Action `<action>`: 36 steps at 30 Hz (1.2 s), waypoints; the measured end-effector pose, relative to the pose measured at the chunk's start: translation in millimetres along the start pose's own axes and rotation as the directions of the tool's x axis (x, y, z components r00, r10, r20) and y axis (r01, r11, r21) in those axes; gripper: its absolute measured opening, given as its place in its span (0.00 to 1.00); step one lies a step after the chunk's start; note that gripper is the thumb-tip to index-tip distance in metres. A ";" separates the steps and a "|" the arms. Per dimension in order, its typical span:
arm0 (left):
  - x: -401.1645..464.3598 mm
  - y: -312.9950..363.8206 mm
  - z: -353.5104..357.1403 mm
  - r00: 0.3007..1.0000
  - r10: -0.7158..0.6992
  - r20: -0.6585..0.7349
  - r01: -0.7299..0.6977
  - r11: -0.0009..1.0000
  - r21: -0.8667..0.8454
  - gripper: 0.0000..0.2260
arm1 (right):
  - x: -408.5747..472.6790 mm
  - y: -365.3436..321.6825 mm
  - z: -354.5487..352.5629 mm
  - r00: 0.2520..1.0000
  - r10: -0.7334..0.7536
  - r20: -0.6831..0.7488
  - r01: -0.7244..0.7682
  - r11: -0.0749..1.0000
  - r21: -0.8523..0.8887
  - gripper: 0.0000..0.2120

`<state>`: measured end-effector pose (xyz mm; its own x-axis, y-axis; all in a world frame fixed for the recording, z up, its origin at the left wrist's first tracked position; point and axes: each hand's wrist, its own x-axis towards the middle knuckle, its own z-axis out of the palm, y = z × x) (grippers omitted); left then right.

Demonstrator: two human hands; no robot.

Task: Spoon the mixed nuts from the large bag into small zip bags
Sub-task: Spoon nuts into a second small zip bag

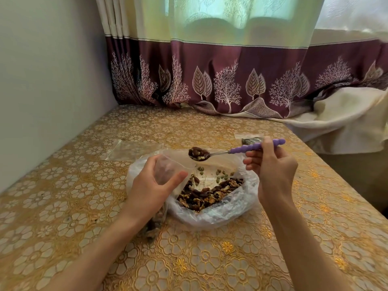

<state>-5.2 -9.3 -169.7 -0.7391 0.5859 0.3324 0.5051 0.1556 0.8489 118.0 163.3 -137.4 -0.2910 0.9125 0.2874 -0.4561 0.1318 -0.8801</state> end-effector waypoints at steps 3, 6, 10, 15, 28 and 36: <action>0.1 -0.9 -0.4 1.000 -0.023 -0.013 0.022 0.999 -0.029 0.38 | -10.9 -3.0 7.5 0.997 -0.024 0.079 0.021 0.999 0.036 0.15; 0.9 -1.0 -1.6 0.998 -0.050 -0.026 0.048 0.997 -0.056 0.38 | -21.9 -4.6 15.5 0.979 -0.093 0.182 0.084 0.995 0.056 0.14; 0.7 1.5 -2.5 0.996 -0.060 -0.061 0.051 0.990 -0.133 0.32 | -31.5 -3.5 23.2 0.935 -0.178 0.307 0.161 0.984 0.079 0.12; 0.4 3.1 -3.9 0.993 -0.041 -0.113 0.021 0.985 -0.168 0.29 | -31.9 -3.9 23.6 0.914 -0.192 0.359 0.159 0.980 0.120 0.11; -2.2 5.7 -5.9 0.993 -0.010 -0.117 -0.007 0.989 -0.146 0.33 | 3.1 -0.3 -6.7 0.989 -0.145 0.037 0.143 0.989 0.046 0.12; -3.2 6.8 -6.9 0.995 0.004 -0.104 -0.017 0.993 -0.121 0.33 | 26.7 16.6 -34.3 0.987 -0.163 0.011 0.155 0.913 -0.377 0.14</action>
<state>-2.5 -15.6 -162.1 -0.7796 0.5002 0.3769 0.4597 0.0483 0.8868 131.5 203.1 -157.3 -0.2219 0.8748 0.4306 -0.1446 0.4072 -0.9018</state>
